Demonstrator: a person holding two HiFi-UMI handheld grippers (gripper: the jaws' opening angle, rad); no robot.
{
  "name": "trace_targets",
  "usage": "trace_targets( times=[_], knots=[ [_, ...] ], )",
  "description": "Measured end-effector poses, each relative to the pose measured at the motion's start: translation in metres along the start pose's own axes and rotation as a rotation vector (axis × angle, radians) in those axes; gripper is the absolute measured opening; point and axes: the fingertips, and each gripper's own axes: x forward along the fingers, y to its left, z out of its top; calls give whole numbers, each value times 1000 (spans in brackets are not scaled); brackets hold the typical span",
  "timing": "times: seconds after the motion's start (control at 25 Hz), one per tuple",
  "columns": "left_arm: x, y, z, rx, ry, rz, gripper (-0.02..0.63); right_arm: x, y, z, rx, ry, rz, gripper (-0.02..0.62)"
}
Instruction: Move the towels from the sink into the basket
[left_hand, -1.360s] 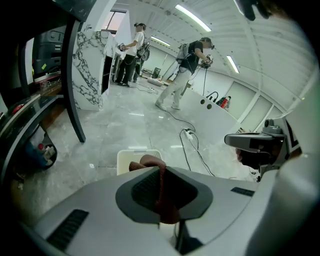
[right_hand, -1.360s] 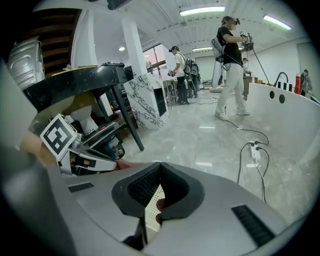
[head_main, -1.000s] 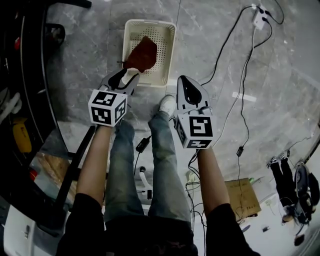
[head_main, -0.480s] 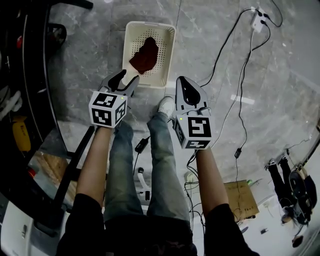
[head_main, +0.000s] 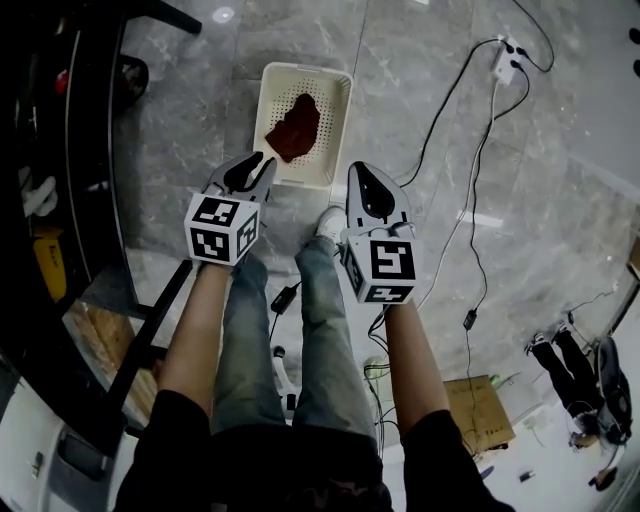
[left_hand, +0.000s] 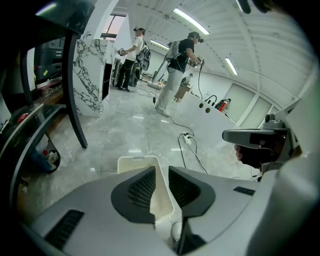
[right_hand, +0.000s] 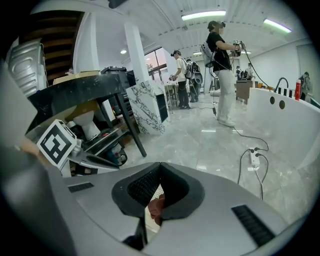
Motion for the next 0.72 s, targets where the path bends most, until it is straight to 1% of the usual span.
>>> trace_targets(
  times=[0.12,0.24,0.48,0.64,0.72],
  knots=[
    [-20,-5,13,10,-28,10,57,-11,11,15,1,-18,4,15],
    [-36,-5,27,31,-51,21,38,-19,18,31,-13,-35,11,15],
    [-75,-5,53,44,-93,42,21,-40,28,66,-23,-73,5,15],
    [-108,-16,71,60,-133,59,17,-62,39,86,-27,-89,7,14],
    [-125,-23,86,65,-167,68,17,-73,44,99,-44,-102,8,15]
  ],
)
